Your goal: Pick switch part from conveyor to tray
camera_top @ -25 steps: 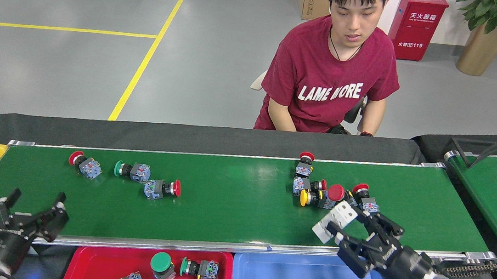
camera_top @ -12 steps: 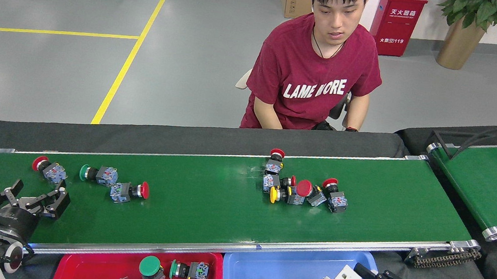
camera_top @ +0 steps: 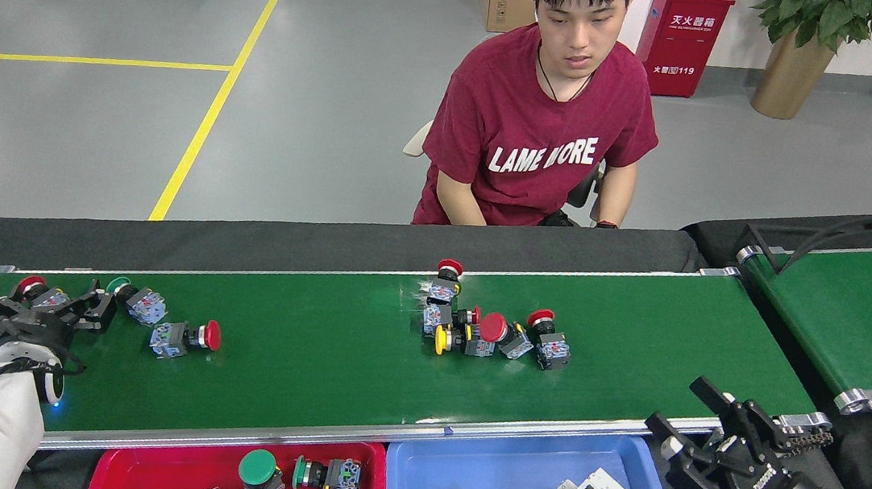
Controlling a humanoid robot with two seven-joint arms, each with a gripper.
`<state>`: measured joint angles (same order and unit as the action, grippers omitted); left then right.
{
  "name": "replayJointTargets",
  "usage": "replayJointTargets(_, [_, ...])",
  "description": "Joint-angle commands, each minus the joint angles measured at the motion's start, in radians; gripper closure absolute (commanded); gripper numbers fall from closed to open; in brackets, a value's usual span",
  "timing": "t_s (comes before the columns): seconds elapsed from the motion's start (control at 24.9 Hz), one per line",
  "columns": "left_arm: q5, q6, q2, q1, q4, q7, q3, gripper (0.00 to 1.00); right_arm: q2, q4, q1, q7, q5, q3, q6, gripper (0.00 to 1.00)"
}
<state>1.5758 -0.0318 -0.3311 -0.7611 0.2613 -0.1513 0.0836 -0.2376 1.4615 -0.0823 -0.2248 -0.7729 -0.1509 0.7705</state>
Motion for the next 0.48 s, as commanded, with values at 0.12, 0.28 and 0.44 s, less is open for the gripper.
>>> replayJointTargets(0.12, [-0.007, -0.005, -0.013, -0.021, -0.005, -0.017, -0.007, 0.56, 0.052, -0.093, -0.086, -0.013, -0.181, -0.006, -0.212, 0.03])
replayJointTargets(0.28, [-0.014, 0.059, -0.025, -0.018, -0.007, -0.017, -0.002, 0.90, 0.129, -0.104, -0.073, 0.068, -0.361, -0.009, -0.342, 0.05])
replayJointTargets(0.44, [-0.014, 0.075, -0.031, -0.014, -0.002, -0.021, -0.008, 0.93, 0.133, -0.087, 0.010, 0.280, -0.442, -0.006, -0.447, 0.05])
